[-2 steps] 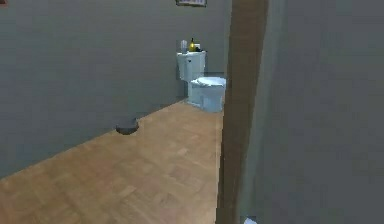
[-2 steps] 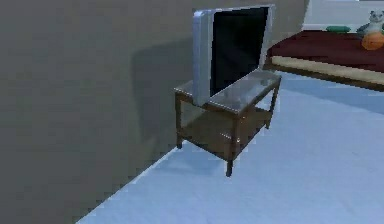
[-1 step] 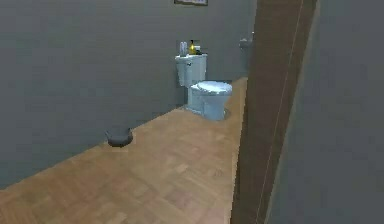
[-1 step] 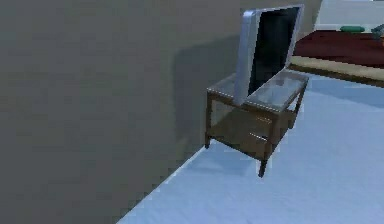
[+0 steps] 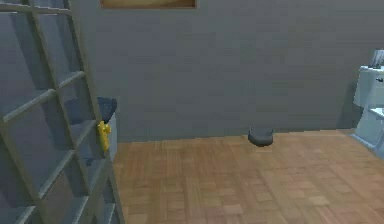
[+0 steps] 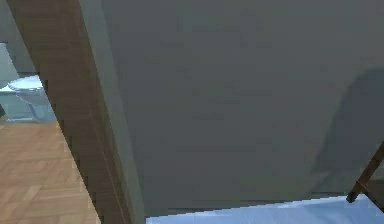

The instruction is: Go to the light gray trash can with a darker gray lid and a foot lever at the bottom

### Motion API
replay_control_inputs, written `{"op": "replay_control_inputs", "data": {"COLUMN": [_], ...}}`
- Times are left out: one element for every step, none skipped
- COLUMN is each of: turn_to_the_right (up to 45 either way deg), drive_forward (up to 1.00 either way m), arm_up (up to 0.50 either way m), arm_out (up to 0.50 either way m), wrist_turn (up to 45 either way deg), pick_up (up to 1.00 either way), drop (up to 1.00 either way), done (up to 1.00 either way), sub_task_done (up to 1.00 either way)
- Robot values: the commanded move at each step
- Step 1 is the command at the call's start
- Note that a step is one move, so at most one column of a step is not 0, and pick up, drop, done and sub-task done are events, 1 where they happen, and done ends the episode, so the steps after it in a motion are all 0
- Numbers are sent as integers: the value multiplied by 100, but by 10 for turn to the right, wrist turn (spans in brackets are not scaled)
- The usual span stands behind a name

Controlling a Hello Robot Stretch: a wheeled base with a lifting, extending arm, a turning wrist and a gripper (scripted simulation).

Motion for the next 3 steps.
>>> {"op": "replay_control_inputs", "data": {"turn_to_the_right": [-60,0,-30], "drive_forward": [0,100,0], "arm_up": [0,0,0], "arm_out": [0,0,0], "wrist_turn": [0,0,0], "pick_up": [0,0,0], "drop": [0,0,0], "done": [0,0,0], "sub_task_done": [0,0,0]}}
